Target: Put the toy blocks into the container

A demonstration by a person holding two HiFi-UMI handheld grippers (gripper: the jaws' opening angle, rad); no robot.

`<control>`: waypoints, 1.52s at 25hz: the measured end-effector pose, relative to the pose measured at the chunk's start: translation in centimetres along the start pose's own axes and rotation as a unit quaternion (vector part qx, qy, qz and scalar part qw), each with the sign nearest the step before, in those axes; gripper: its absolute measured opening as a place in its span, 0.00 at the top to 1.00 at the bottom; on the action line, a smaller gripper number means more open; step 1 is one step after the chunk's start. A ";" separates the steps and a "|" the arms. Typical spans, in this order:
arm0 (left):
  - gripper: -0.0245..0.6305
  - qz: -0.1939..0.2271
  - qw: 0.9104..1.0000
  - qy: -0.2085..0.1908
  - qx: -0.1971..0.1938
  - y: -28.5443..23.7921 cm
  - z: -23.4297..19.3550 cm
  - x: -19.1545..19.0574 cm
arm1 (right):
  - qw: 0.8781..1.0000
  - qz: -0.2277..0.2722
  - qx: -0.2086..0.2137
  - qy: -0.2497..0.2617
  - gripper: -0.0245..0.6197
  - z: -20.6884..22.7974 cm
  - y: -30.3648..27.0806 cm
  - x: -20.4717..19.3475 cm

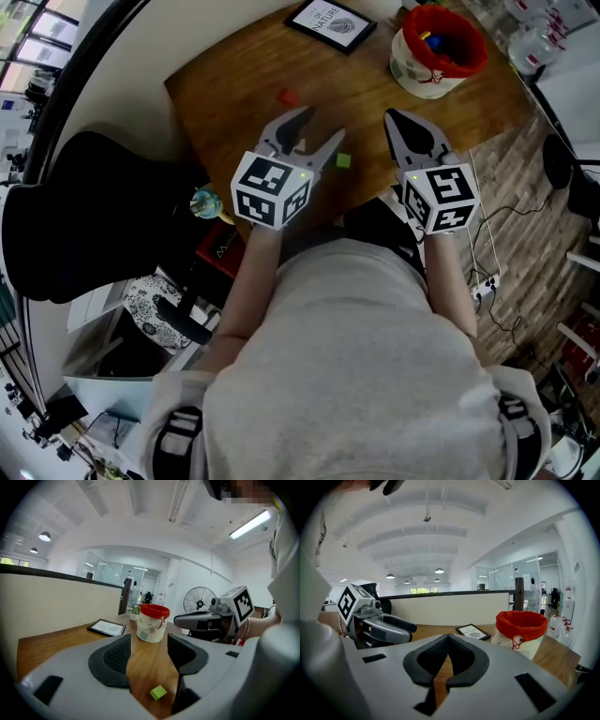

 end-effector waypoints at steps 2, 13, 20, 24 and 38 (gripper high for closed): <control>0.59 0.004 1.000 0.006 0.006 0.2 -0.3 -0.2 | 1.000 -0.001 0.013 0.004 0.95 -0.3 -0.6 0.1; 0.59 -0.040 0.999 0.010 0.001 0.2 0.1 -2.5 | 0.997 -0.022 0.075 0.019 0.95 -1.2 -2.5 -0.1; 0.59 -0.106 0.994 -0.009 0.010 -1.5 0.1 -6.3 | 0.995 -0.051 0.085 0.005 0.95 -0.6 -2.3 -2.4; 0.59 -0.137 0.990 -0.027 0.015 -2.4 0.6 -7.7 | 0.994 -0.066 0.087 -0.005 0.95 -0.6 -1.7 -3.9; 0.64 -0.193 0.980 -0.039 0.030 -5.4 0.8 -12.2 | 0.990 -0.108 0.087 -0.039 0.95 0.3 -0.7 -8.7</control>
Point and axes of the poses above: the fingertips, and each gripper's own axes: y backward along the fingers, z to its right, x out of its top, the point moved 7 cm from there along y, backward along the fingers, and after that the axes turned 13 degrees about y, right-handed, at the moved point
